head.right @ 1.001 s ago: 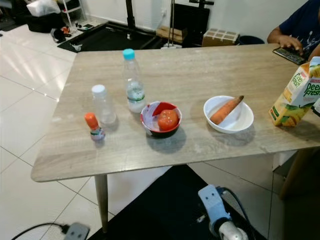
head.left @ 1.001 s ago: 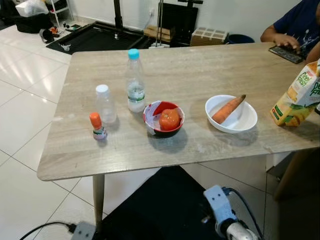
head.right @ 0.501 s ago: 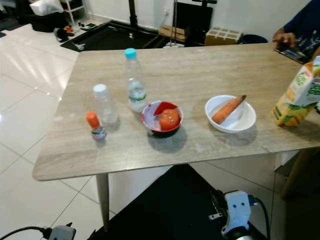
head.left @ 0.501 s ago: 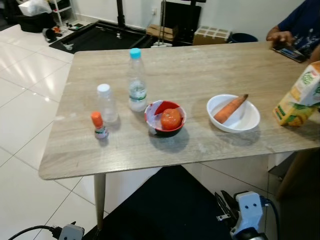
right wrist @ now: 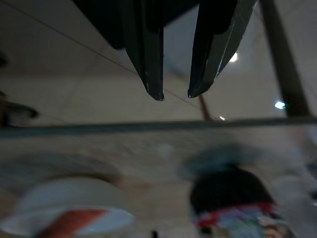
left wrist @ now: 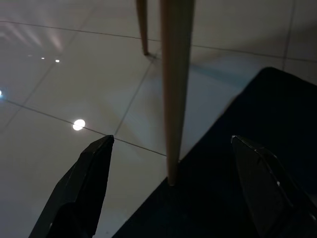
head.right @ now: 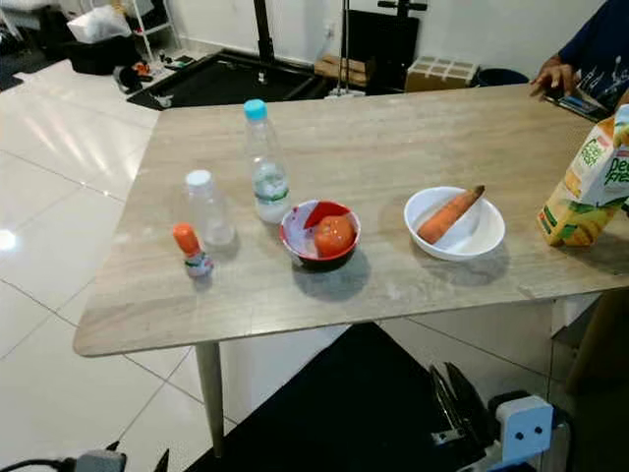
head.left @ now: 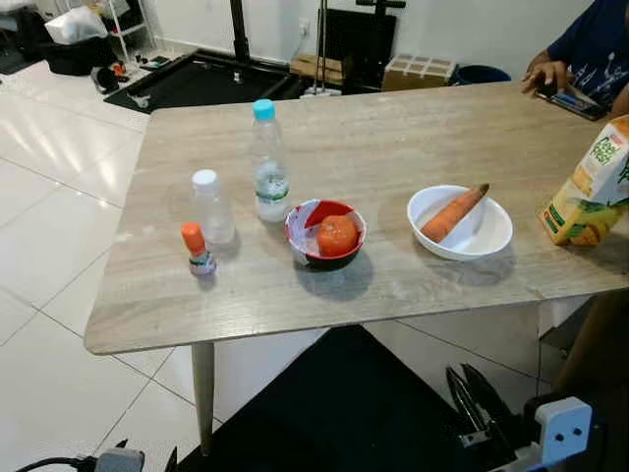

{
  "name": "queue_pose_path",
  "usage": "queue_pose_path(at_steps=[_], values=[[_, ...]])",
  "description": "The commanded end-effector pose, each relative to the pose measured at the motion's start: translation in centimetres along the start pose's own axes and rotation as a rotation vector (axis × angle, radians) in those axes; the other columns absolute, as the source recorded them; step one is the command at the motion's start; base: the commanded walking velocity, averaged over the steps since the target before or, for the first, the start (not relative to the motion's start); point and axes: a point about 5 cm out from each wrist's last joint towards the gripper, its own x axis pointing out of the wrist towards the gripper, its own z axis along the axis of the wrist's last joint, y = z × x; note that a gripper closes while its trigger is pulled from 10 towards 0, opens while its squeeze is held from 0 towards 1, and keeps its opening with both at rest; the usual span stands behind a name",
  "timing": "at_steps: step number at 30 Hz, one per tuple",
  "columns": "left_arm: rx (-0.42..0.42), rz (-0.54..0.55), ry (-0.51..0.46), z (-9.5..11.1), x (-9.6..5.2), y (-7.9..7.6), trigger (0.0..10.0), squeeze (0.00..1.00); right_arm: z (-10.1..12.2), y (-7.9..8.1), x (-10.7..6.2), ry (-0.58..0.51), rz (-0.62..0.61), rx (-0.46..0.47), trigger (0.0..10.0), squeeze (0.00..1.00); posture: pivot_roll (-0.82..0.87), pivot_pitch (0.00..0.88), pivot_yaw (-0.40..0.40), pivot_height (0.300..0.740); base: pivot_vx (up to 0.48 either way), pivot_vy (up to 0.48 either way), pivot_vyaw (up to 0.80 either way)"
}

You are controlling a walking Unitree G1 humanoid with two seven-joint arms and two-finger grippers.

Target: Restocking fridge

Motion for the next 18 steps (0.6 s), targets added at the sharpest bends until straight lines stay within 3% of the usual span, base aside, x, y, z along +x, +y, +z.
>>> queue_pose_path(at_steps=[1,5,10,12,13,14,15,18], values=[[-0.014,0.013,0.014,-0.4,-0.7,0.0,10.0,0.00,0.4,0.1,-0.1,0.000,0.009,0.022,10.0,0.00,-0.15,0.099,0.059,0.740,0.000,0.000,0.00],[-0.034,0.070,0.015,0.7,2.1,1.0,10.0,0.00,2.0,0.6,0.4,-0.038,0.072,0.040,10.0,0.00,-0.14,0.093,0.047,0.740,0.000,0.000,0.00],[-0.051,0.039,0.089,0.3,2.8,1.4,10.0,0.00,1.5,1.0,0.9,-0.014,0.107,0.043,10.0,0.00,-0.13,0.087,0.043,0.740,0.000,0.000,0.00],[-0.018,0.006,0.184,-0.3,3.1,1.4,10.0,0.00,0.7,1.0,1.2,0.020,0.112,0.028,10.0,0.00,-0.13,0.085,0.042,0.740,0.000,0.000,0.00],[-0.018,0.006,0.184,-0.3,3.1,1.4,10.0,0.00,0.7,1.0,1.2,0.020,0.112,0.028,10.0,0.00,-0.13,0.085,0.042,0.740,0.000,0.000,0.00],[0.021,-0.002,0.264,-0.8,3.3,1.2,10.0,0.00,-0.4,0.9,1.2,0.063,0.109,0.010,10.0,0.00,-0.13,0.082,0.040,0.740,0.000,0.000,0.00],[0.021,-0.002,0.264,-0.8,3.3,1.2,10.0,0.00,-0.4,0.9,1.2,0.063,0.109,0.010,10.0,0.00,-0.13,0.082,0.040,0.740,0.000,0.000,0.00],[0.075,0.007,0.418,-2.0,3.5,0.8,10.0,0.00,-3.2,0.2,1.0,0.173,0.093,-0.004,10.0,0.00,-0.13,0.076,0.040,0.740,0.000,0.000,0.00]])
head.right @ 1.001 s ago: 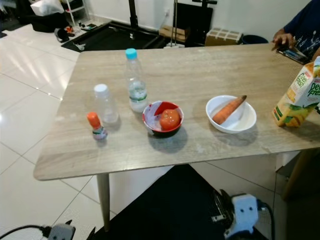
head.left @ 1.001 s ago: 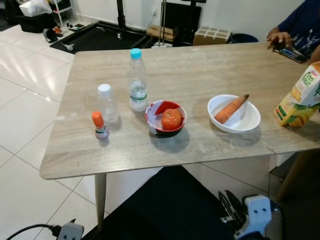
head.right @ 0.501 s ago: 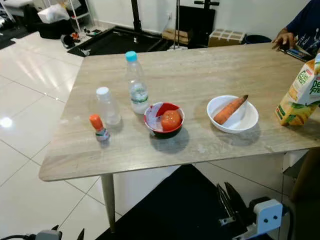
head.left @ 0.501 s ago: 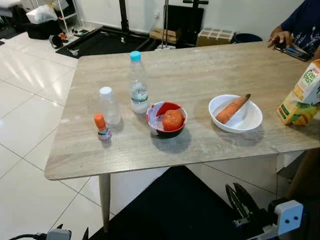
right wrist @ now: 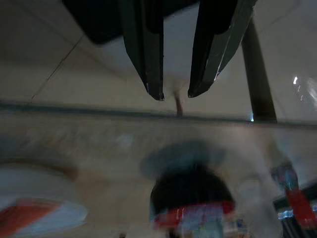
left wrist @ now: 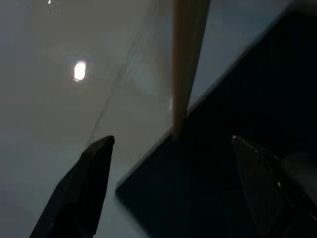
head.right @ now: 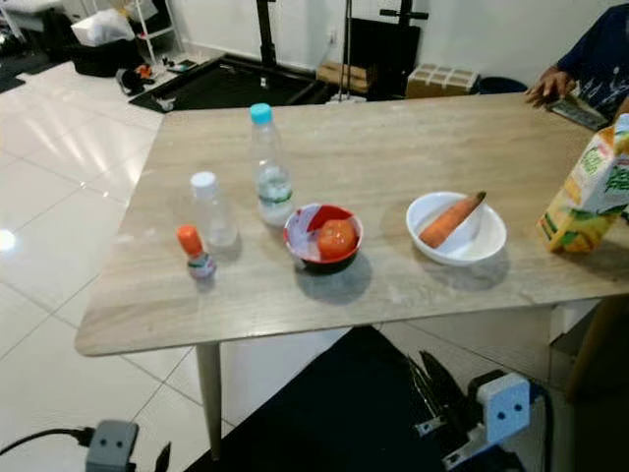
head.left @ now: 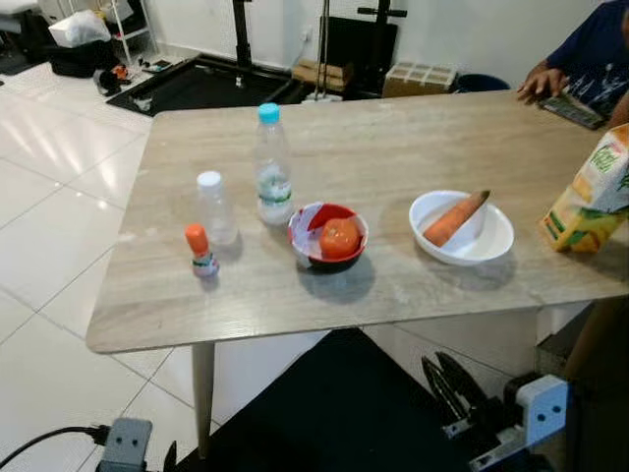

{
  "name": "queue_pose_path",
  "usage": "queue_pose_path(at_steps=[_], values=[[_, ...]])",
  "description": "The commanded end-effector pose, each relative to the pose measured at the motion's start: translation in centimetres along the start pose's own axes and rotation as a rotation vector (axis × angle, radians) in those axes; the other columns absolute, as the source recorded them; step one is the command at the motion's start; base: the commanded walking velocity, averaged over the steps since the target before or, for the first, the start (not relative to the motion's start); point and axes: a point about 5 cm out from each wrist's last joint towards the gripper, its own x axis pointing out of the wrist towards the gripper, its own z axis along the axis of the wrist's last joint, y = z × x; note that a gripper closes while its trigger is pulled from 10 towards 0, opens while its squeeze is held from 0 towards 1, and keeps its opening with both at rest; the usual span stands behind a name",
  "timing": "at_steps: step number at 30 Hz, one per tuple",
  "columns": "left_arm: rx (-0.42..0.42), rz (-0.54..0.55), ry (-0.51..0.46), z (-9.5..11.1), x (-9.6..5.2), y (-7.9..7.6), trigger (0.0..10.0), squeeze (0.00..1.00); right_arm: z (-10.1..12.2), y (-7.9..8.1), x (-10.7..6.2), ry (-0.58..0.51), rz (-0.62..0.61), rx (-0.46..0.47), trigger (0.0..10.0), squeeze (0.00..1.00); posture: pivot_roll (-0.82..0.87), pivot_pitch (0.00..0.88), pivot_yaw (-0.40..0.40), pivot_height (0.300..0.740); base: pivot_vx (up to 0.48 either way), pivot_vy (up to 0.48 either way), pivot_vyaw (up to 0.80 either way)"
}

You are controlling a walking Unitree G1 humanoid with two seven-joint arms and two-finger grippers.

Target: Restocking fridge

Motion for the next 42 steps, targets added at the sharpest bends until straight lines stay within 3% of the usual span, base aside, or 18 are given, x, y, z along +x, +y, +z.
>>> queue_pose_path(at_steps=[1,9,12,16,19,21,24,26,27,29,34,42], values=[[0.036,0.004,0.127,-1.3,-0.2,0.1,10.0,0.00,-1.7,-0.4,-0.6,0.082,-0.016,0.001,10.0,0.00,-0.13,0.075,0.043,0.740,0.000,0.000,0.00],[0.059,-0.013,0.235,-2.0,0.0,-0.8,10.0,0.00,-1.8,-1.3,-0.1,0.105,-0.034,-0.008,10.0,0.00,-0.13,0.081,0.037,0.740,0.000,0.000,0.00],[0.097,-0.051,0.317,-2.4,0.3,-1.8,10.0,0.00,-3.4,-1.9,0.9,0.187,-0.038,-0.037,10.0,0.00,-0.12,0.084,0.023,0.740,0.000,0.000,0.00],[0.098,-0.044,0.380,-2.8,0.2,-1.7,10.0,0.00,-6.2,-2.7,2.8,0.296,-0.106,-0.028,10.0,0.00,-0.13,0.091,0.021,0.740,0.000,0.000,0.00],[0.085,-0.035,0.407,-2.9,0.2,-1.6,10.0,0.00,-8.6,-2.3,3.7,0.438,-0.117,-0.016,10.0,0.00,-0.13,0.096,0.021,0.740,0.000,0.000,0.00],[0.091,-0.037,0.409,-2.9,0.3,-1.6,10.0,0.00,-9.0,-2.2,3.8,0.458,-0.121,-0.018,10.0,0.00,-0.14,0.094,0.022,0.740,0.000,0.000,0.00],[0.055,-0.032,0.391,-2.7,0.4,-1.7,10.0,0.00,-10.7,-1.4,3.8,0.590,-0.093,-0.043,10.0,0.00,-0.13,0.095,0.024,0.740,0.000,0.000,0.00],[0.047,-0.027,0.387,-2.6,0.4,-1.7,10.0,0.00,-11.1,-1.2,3.8,0.619,-0.086,-0.056,10.0,0.00,-0.13,0.095,0.023,0.740,0.000,0.000,0.00],[0.049,-0.064,0.133,2.0,2.9,-3.7,10.0,0.00,-11.5,-1.2,3.9,0.650,-0.113,-0.053,10.0,0.00,-0.13,0.094,0.021,0.740,0.000,0.000,0.00],[0.047,-0.088,-0.012,5.0,4.1,-5.1,10.0,0.00,-11.8,-1.3,4.1,0.676,-0.172,-0.015,10.0,0.00,-0.13,0.095,0.020,0.740,0.000,0.000,0.00],[-0.050,-0.087,-0.011,4.8,4.0,-5.6,10.0,0.00,-12.6,-0.1,4.3,0.730,-0.159,-0.032,10.0,0.00,-0.14,0.094,0.015,0.740,0.000,0.000,0.00],[-0.025,-0.165,0.053,3.1,3.2,-6.6,10.0,0.00,-13.4,0.9,3.7,0.762,-0.123,-0.049,10.0,0.00,-0.14,0.097,0.008,0.740,0.000,0.000,0.00]])
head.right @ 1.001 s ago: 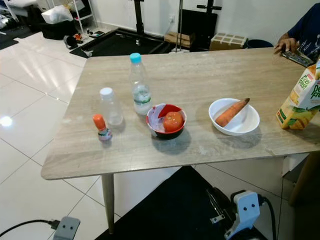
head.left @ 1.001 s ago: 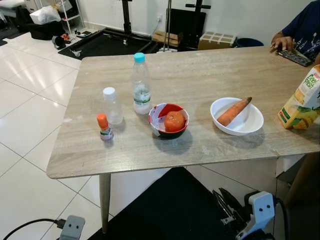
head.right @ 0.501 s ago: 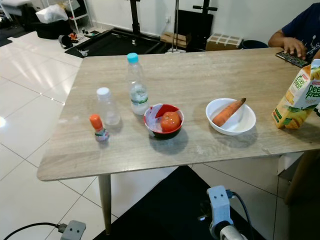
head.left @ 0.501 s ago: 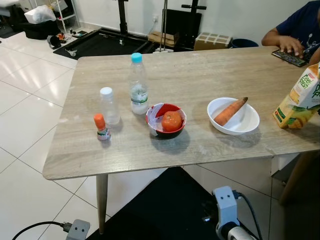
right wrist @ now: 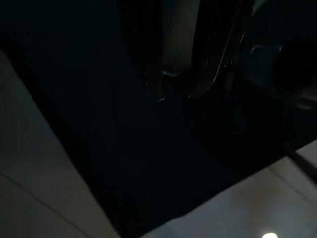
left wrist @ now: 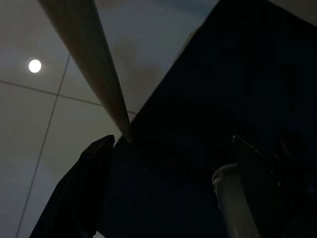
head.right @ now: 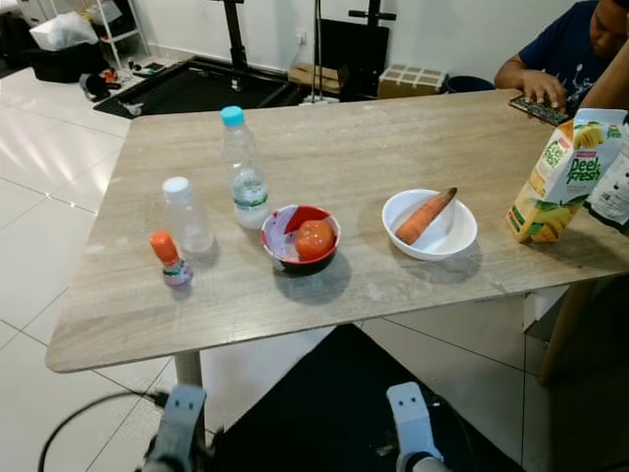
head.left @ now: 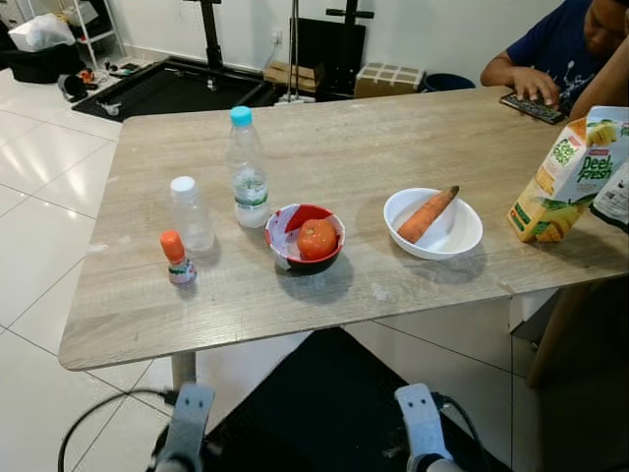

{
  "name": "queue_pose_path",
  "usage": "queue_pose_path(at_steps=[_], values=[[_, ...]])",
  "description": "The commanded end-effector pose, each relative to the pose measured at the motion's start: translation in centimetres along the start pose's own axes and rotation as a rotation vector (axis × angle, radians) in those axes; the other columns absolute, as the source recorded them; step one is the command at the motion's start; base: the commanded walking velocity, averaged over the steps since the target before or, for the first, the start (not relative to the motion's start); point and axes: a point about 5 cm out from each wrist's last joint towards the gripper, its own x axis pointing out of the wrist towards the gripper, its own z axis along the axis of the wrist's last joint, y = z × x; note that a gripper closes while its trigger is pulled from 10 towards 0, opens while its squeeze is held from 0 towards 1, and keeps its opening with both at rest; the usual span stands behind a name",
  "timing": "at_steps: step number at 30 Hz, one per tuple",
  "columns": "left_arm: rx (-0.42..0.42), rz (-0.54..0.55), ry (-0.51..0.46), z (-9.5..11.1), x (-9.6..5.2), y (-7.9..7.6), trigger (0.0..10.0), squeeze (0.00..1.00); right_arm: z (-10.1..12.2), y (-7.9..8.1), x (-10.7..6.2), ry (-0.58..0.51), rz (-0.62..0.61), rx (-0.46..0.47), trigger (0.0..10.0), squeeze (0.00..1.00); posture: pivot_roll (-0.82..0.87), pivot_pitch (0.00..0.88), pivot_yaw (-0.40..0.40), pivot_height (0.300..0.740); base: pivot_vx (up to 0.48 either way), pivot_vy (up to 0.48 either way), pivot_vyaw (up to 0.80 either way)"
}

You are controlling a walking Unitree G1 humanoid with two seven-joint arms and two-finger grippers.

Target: Restocking fridge

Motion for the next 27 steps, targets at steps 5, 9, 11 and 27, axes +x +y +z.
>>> queue_pose_path(at_steps=[5,9,11,27], values=[[-0.033,-0.051,0.017,-0.5,-0.1,-0.9,10.0,0.00,-1.0,-0.2,-0.3,0.032,-0.006,-0.030,10.0,0.00,-0.14,0.098,0.009,0.740,0.000,0.000,0.00],[-0.078,-0.150,0.008,-0.4,-0.1,-2.0,10.0,0.00,-1.1,-0.3,-0.4,0.035,-0.006,-0.041,10.0,0.00,-0.13,0.102,0.008,0.740,0.000,0.000,0.00],[-0.122,-0.232,-0.111,1.2,0.1,-3.1,10.0,0.00,-1.1,-0.3,-0.4,0.035,-0.005,-0.045,10.0,0.00,-0.13,0.103,0.005,0.740,0.000,0.000,0.00],[0.109,-0.241,-0.595,5.2,-3.7,-2.5,10.0,0.00,-1.5,-0.4,-0.6,0.033,-0.009,-0.046,10.0,0.00,-0.14,0.108,0.027,0.740,0.000,0.000,0.00]])
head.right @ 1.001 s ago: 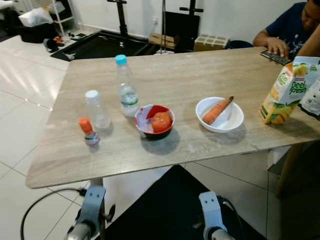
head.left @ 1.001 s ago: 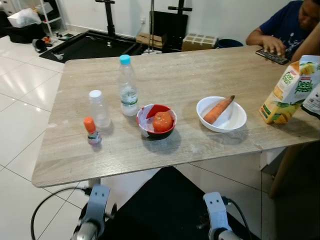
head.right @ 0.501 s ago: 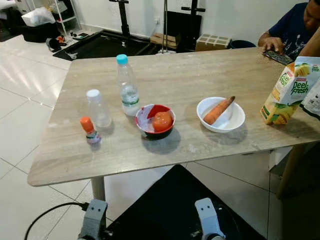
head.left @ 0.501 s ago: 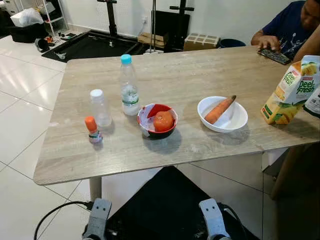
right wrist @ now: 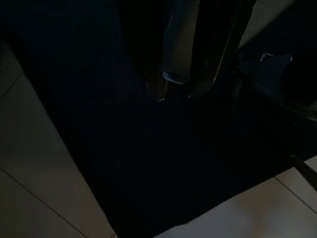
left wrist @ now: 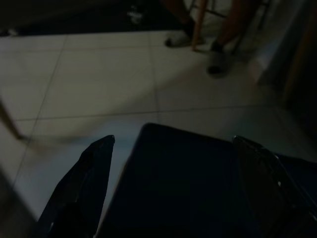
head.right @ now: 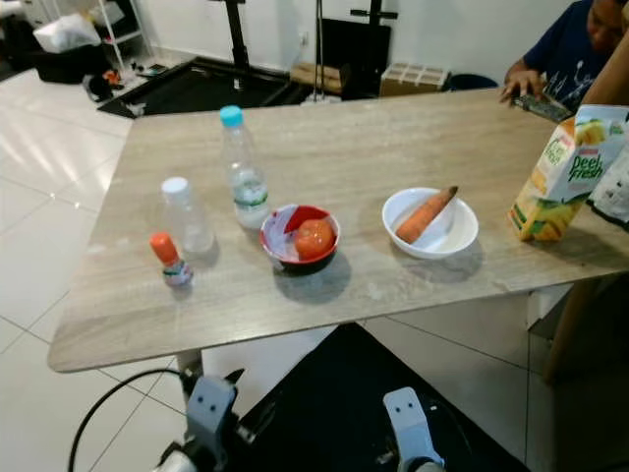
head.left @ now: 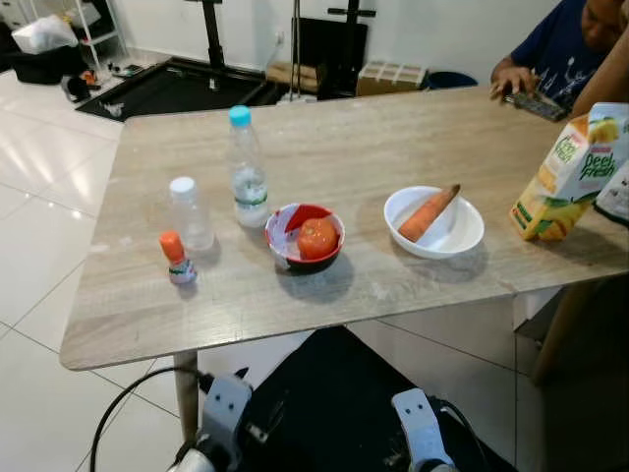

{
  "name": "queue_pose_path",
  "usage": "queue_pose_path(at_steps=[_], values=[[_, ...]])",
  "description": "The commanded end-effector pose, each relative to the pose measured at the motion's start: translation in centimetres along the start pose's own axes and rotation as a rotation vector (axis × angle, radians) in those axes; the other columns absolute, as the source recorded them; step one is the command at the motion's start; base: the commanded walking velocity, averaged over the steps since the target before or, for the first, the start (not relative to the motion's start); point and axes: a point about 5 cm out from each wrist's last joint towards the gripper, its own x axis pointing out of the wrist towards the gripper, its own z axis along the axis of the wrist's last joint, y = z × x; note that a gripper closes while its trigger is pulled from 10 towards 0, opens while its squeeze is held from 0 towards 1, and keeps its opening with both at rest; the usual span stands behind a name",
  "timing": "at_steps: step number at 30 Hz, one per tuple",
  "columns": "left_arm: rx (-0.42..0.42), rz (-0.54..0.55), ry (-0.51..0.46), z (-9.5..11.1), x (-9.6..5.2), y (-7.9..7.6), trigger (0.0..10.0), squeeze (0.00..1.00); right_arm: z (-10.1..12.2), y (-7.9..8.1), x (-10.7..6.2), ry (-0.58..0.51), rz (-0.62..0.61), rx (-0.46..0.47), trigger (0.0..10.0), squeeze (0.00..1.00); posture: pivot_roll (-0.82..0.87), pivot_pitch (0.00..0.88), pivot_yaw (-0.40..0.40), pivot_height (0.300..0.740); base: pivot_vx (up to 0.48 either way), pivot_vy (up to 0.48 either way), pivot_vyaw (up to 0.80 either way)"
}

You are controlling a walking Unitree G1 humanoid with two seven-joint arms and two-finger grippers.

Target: Restocking fridge

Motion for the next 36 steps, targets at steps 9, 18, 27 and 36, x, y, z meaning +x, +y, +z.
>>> queue_pose_path(at_steps=[9,18,27,36], values=[[0.127,0.282,-0.158,3.3,-4.9,2.4,10.0,0.00,-1.1,-0.3,-0.5,0.024,-0.009,0.005,10.0,0.00,-0.13,0.112,0.024,0.740,0.000,0.000,0.00],[0.124,0.323,-0.263,6.6,-6.3,1.1,10.0,0.00,-0.9,-0.4,-0.4,0.019,-0.009,0.003,10.0,0.00,-0.12,0.106,0.027,0.740,0.000,0.000,0.00],[0.154,0.363,-0.331,8.2,-5.9,2.5,10.0,0.00,-0.8,-0.4,-0.4,0.013,-0.007,-0.002,10.0,0.00,-0.11,0.098,0.018,0.740,0.000,0.000,0.00],[0.249,0.417,-0.362,11.6,-3.4,6.1,10.0,0.00,1.3,-1.1,0.1,-0.085,-0.045,0.030,10.0,0.00,-0.10,0.090,0.014,0.740,0.000,0.000,0.00]])
